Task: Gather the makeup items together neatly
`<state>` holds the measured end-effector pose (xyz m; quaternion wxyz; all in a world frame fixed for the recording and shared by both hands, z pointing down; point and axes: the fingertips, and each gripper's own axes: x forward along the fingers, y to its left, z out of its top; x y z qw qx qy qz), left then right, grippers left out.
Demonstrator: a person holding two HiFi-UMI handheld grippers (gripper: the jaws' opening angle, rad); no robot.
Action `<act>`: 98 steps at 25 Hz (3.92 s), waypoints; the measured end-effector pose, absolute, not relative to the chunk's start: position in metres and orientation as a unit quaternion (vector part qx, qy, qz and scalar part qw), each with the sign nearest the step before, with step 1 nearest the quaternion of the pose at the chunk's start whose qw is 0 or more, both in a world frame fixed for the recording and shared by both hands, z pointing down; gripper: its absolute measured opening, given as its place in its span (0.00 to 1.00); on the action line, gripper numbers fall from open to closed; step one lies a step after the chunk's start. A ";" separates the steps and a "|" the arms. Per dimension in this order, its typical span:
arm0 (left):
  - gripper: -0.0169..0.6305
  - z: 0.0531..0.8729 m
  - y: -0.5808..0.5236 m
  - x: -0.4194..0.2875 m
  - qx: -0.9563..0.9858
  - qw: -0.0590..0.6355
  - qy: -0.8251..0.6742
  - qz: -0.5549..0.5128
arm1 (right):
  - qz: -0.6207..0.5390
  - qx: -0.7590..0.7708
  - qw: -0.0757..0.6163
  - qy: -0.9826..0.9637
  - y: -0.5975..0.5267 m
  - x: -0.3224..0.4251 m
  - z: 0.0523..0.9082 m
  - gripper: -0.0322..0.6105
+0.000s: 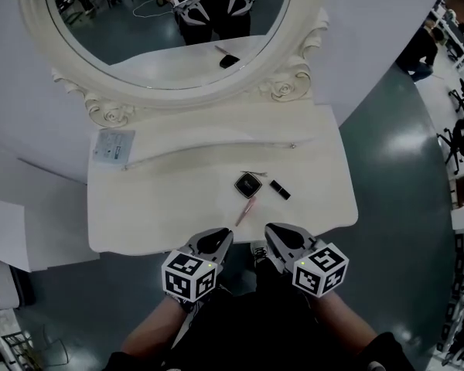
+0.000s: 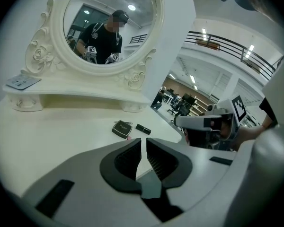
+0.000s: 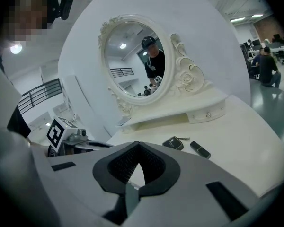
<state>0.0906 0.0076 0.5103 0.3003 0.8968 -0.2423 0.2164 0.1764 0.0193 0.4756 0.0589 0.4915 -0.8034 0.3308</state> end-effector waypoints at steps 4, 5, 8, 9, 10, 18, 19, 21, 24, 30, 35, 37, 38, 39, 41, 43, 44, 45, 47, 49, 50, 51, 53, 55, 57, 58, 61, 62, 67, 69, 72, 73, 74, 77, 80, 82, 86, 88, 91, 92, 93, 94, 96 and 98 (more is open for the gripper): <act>0.18 0.521 -0.009 0.111 0.897 0.293 -0.242 0.228 | 0.337 0.490 0.063 -0.801 0.009 0.192 0.483 0.09; 0.20 0.524 -0.013 0.115 0.897 0.287 -0.243 0.232 | 0.339 0.489 0.063 -0.801 0.006 0.196 0.484 0.09; 0.27 0.533 -0.029 0.127 0.897 0.269 -0.250 0.246 | 0.343 0.483 0.067 -0.803 0.000 0.203 0.488 0.09; 0.28 0.537 -0.034 0.131 0.896 0.264 -0.252 0.252 | 0.345 0.481 0.068 -0.803 -0.003 0.206 0.490 0.09; 0.31 0.541 -0.039 0.135 0.896 0.258 -0.252 0.258 | 0.347 0.479 0.069 -0.803 -0.005 0.208 0.492 0.10; 0.48 0.580 -0.076 0.174 0.893 0.210 -0.237 0.320 | 0.361 0.472 0.074 -0.801 -0.016 0.232 0.506 0.09; 0.50 0.585 -0.080 0.178 0.892 0.202 -0.235 0.329 | 0.363 0.471 0.075 -0.800 -0.017 0.235 0.507 0.09; 0.51 0.597 -0.085 0.183 0.887 0.191 -0.233 0.350 | 0.367 0.470 0.076 -0.799 -0.017 0.241 0.511 0.09; 0.51 0.614 -0.091 0.187 0.879 0.186 -0.230 0.375 | 0.374 0.470 0.075 -0.796 -0.018 0.249 0.517 0.09; 0.51 0.630 -0.097 0.193 0.868 0.187 -0.220 0.405 | 0.384 0.471 0.070 -0.791 -0.023 0.261 0.524 0.09; 0.51 0.640 -0.099 0.195 0.862 0.180 -0.216 0.421 | 0.389 0.471 0.066 -0.789 -0.026 0.262 0.527 0.09; 0.51 0.642 -0.100 0.195 0.861 0.181 -0.218 0.422 | 0.390 0.472 0.066 -0.788 -0.025 0.264 0.528 0.09; 0.51 0.642 -0.101 0.195 0.861 0.182 -0.219 0.421 | 0.391 0.472 0.066 -0.787 -0.024 0.264 0.528 0.09; 0.51 0.641 -0.101 0.196 0.861 0.182 -0.220 0.420 | 0.392 0.473 0.065 -0.786 -0.024 0.265 0.529 0.09; 0.51 0.641 -0.100 0.196 0.861 0.181 -0.220 0.421 | 0.394 0.474 0.065 -0.785 -0.023 0.266 0.530 0.10; 0.51 0.641 -0.100 0.195 0.861 0.182 -0.223 0.419 | 0.395 0.475 0.064 -0.784 -0.022 0.265 0.529 0.10; 0.51 0.640 -0.100 0.194 0.862 0.184 -0.226 0.415 | 0.394 0.475 0.064 -0.784 -0.022 0.264 0.529 0.09; 0.50 0.639 -0.101 0.194 0.863 0.187 -0.230 0.409 | 0.394 0.474 0.064 -0.785 -0.022 0.264 0.528 0.09; 0.50 0.637 -0.102 0.194 0.865 0.196 -0.238 0.396 | 0.392 0.474 0.065 -0.786 -0.021 0.263 0.527 0.09; 0.50 0.635 -0.102 0.190 0.865 0.205 -0.245 0.388 | 0.392 0.473 0.066 -0.787 -0.021 0.261 0.526 0.09; 0.50 0.633 -0.102 0.188 0.864 0.208 -0.250 0.384 | 0.392 0.472 0.067 -0.787 -0.022 0.260 0.526 0.09; 0.50 0.631 -0.103 0.185 0.864 0.209 -0.257 0.379 | 0.391 0.470 0.068 -0.788 -0.022 0.258 0.526 0.09; 0.50 0.622 -0.109 0.176 0.862 0.207 -0.277 0.369 | 0.390 0.466 0.070 -0.791 -0.022 0.254 0.525 0.09; 0.50 0.611 -0.113 0.164 0.860 0.211 -0.296 0.359 | 0.390 0.460 0.071 -0.795 -0.022 0.248 0.524 0.09; 0.50 0.607 -0.113 0.150 0.856 0.219 -0.314 0.347 | 0.389 0.451 0.073 -0.800 -0.024 0.240 0.523 0.09; 0.50 0.605 -0.112 0.142 0.853 0.223 -0.325 0.343 | 0.388 0.446 0.074 -0.803 -0.026 0.234 0.522 0.09; 0.50 0.602 -0.111 0.108 0.839 0.236 -0.359 0.333 | 0.384 0.431 0.077 -0.813 -0.030 0.214 0.520 0.09; 0.50 0.602 -0.110 0.096 0.834 0.241 -0.370 0.330 | 0.382 0.426 0.079 -0.816 -0.031 0.206 0.519 0.09; 0.50 0.603 -0.111 0.033 0.802 0.268 -0.430 0.315 | 0.376 0.406 0.088 -0.828 -0.033 0.169 0.517 0.09; 0.50 0.606 -0.113 0.011 0.790 0.277 -0.450 0.311 | 0.376 0.403 0.092 -0.829 -0.031 0.157 0.517 0.09; 0.50 0.611 -0.117 -0.016 0.774 0.287 -0.471 0.309 | 0.376 0.402 0.097 -0.829 -0.029 0.143 0.518 0.09; 0.50 0.614 -0.119 -0.024 0.769 0.289 -0.479 0.310 | 0.377 0.403 0.099 -0.828 -0.028 0.140 0.519 0.09; 0.50 0.616 -0.120 -0.031 0.763 0.291 -0.486 0.311 | 0.377 0.404 0.101 -0.827 -0.027 0.137 0.520 0.09; 0.50 0.623 -0.127 -0.048 0.747 0.299 -0.508 0.307 | 0.379 0.409 0.107 -0.823 -0.025 0.129 0.522 0.09; 0.50 0.625 -0.133 -0.060 0.736 0.306 -0.524 0.300 | 0.380 0.412 0.109 -0.821 -0.024 0.122 0.523 0.09; 0.50 0.626 -0.136 -0.066 0.729 0.309 -0.533 0.298 | 0.380 0.415 0.110 -0.819 -0.024 0.119 0.522 0.09; 0.50 0.630 -0.137 -0.075 0.715 0.325 -0.547 0.289 | 0.381 0.420 0.112 -0.816 -0.024 0.115 0.523 0.09; 0.50 0.633 -0.137 -0.077 0.710 0.329 -0.553 0.285 | 0.382 0.420 0.113 -0.816 -0.024 0.112 0.524 0.09; 0.50 0.635 -0.138 -0.079 0.705 0.322 -0.563 0.286 | 0.383 0.419 0.115 -0.815 -0.023 0.111 0.526 0.09; 0.50 0.635 -0.138 -0.079 0.705 0.318 -0.564 0.289 | 0.383 0.419 0.115 -0.815 -0.023 0.110 0.526 0.09; 0.50 0.636 -0.138 -0.079 0.706 0.315 -0.564 0.292 | 0.383 0.418 0.116 -0.815 -0.023 0.110 0.527 0.09; 0.50 0.636 -0.138 -0.079 0.706 0.311 -0.563 0.295 | 0.383 0.418 0.117 -0.815 -0.022 0.110 0.527 0.09; 0.50 0.637 -0.137 -0.079 0.706 0.307 -0.563 0.299 | 0.383 0.417 0.118 -0.816 -0.022 0.109 0.527 0.09; 0.50 0.638 -0.137 -0.079 0.704 0.305 -0.566 0.301 | 0.382 0.417 0.119 -0.816 -0.022 0.110 0.527 0.09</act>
